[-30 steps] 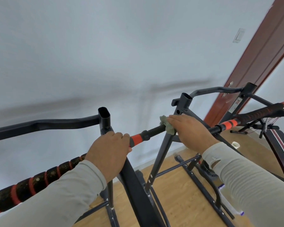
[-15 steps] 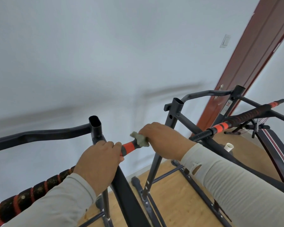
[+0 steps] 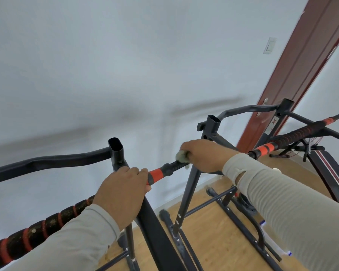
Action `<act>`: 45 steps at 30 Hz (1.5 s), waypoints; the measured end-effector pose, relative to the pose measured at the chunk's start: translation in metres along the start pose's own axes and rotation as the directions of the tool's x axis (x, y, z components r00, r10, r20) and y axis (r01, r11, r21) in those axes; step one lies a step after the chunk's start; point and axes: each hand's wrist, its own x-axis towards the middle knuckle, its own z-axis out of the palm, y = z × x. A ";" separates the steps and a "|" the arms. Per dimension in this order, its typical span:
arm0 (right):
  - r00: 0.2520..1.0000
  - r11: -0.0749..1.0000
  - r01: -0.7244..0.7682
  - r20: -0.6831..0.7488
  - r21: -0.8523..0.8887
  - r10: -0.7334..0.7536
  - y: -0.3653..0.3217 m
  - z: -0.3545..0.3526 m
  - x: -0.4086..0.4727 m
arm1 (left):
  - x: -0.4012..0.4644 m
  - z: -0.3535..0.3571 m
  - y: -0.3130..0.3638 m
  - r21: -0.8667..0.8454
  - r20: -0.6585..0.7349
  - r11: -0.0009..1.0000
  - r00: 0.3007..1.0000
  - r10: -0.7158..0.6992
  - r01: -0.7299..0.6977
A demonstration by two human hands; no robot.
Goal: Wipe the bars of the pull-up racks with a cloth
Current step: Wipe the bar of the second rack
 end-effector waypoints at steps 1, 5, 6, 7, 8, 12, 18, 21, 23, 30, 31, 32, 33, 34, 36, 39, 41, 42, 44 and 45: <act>0.999 0.998 0.039 0.028 0.050 -0.040 -0.013 0.004 0.003 | 0.000 0.000 0.000 -0.004 0.002 1.000 1.000 -0.002 0.002; 0.988 0.981 0.146 0.037 0.129 -0.152 -0.033 0.012 0.007 | -0.001 -0.001 -0.001 -0.020 -0.009 1.000 1.000 -0.007 0.007; 0.990 0.982 0.134 0.031 0.132 -0.139 -0.028 0.009 0.002 | -0.001 0.000 -0.001 -0.020 -0.013 1.000 1.000 -0.009 0.009; 0.994 0.987 0.103 0.030 0.120 -0.107 -0.019 0.005 -0.003 | -0.002 0.000 -0.001 -0.017 -0.015 1.000 1.000 -0.012 0.011; 0.998 0.992 0.052 0.022 0.114 -0.055 -0.009 0.000 -0.007 | -0.002 0.000 0.000 -0.010 -0.015 1.000 1.000 -0.013 0.013; 0.995 0.996 -0.085 0.047 0.006 0.084 0.014 -0.014 -0.001 | -0.002 -0.001 0.000 0.024 -0.001 1.000 1.000 0.004 -0.004; 1.000 0.996 0.008 0.005 -0.085 -0.008 -0.028 -0.004 -0.005 | -0.003 -0.002 0.000 0.006 -0.023 1.000 1.000 0.013 -0.013; 0.977 0.992 0.122 -0.171 -0.033 -0.126 -0.047 0.021 -0.023 | -0.002 -0.001 -0.001 -0.047 -0.063 0.999 0.998 -0.003 0.000; 0.930 0.984 0.172 -0.321 -0.048 -0.178 -0.037 0.040 -0.035 | -0.003 0.000 -0.002 -0.068 -0.085 0.998 0.996 -0.008 0.002; 0.899 0.954 -0.078 -0.433 -0.289 -0.058 0.028 0.046 -0.050 | -0.006 -0.002 -0.001 -0.078 -0.080 0.997 0.997 -0.012 0.006; 0.891 0.950 -0.103 -0.452 -0.296 -0.044 0.026 0.044 -0.049 | -0.006 -0.003 0.000 -0.077 -0.076 0.997 0.997 -0.012 0.006; 0.883 0.945 -0.103 -0.466 -0.310 -0.056 0.019 0.043 -0.050 | -0.006 -0.003 0.000 -0.078 -0.074 0.997 0.997 -0.013 0.008; 0.873 0.942 -0.072 -0.477 -0.329 -0.100 0.009 0.046 -0.050 | -0.006 -0.003 -0.001 -0.077 -0.074 0.997 0.997 -0.013 0.007; 0.856 0.937 -0.014 -0.488 -0.349 -0.170 -0.003 0.051 -0.050 | -0.006 -0.004 0.000 -0.081 -0.075 0.997 0.997 -0.011 0.005; 0.797 0.917 0.112 -0.517 -0.382 -0.313 -0.027 0.064 -0.052 | -0.006 -0.005 -0.001 -0.088 -0.072 0.996 0.997 -0.008 0.001; 0.753 0.904 0.164 -0.543 -0.394 -0.373 -0.018 0.065 -0.049 | -0.005 -0.007 -0.003 -0.099 -0.068 0.995 0.998 -0.005 -0.002; 0.762 0.909 0.097 -0.557 -0.405 -0.330 0.007 0.061 -0.046 | -0.004 -0.008 -0.004 -0.109 -0.062 0.994 0.998 -0.003 -0.004; 0.765 0.916 0.056 -0.573 -0.396 -0.294 0.018 0.058 -0.046 | -0.004 -0.009 -0.004 -0.114 -0.057 0.993 0.998 -0.001 -0.005; 0.782 0.930 -0.026 -0.587 -0.368 -0.211 0.029 0.051 -0.048 | -0.004 -0.009 -0.004 -0.111 -0.044 0.994 0.999 0.006 -0.011; 0.788 0.932 -0.052 -0.588 -0.359 -0.182 0.031 0.048 -0.050 | -0.004 -0.009 -0.005 -0.106 -0.039 0.994 0.999 0.010 -0.014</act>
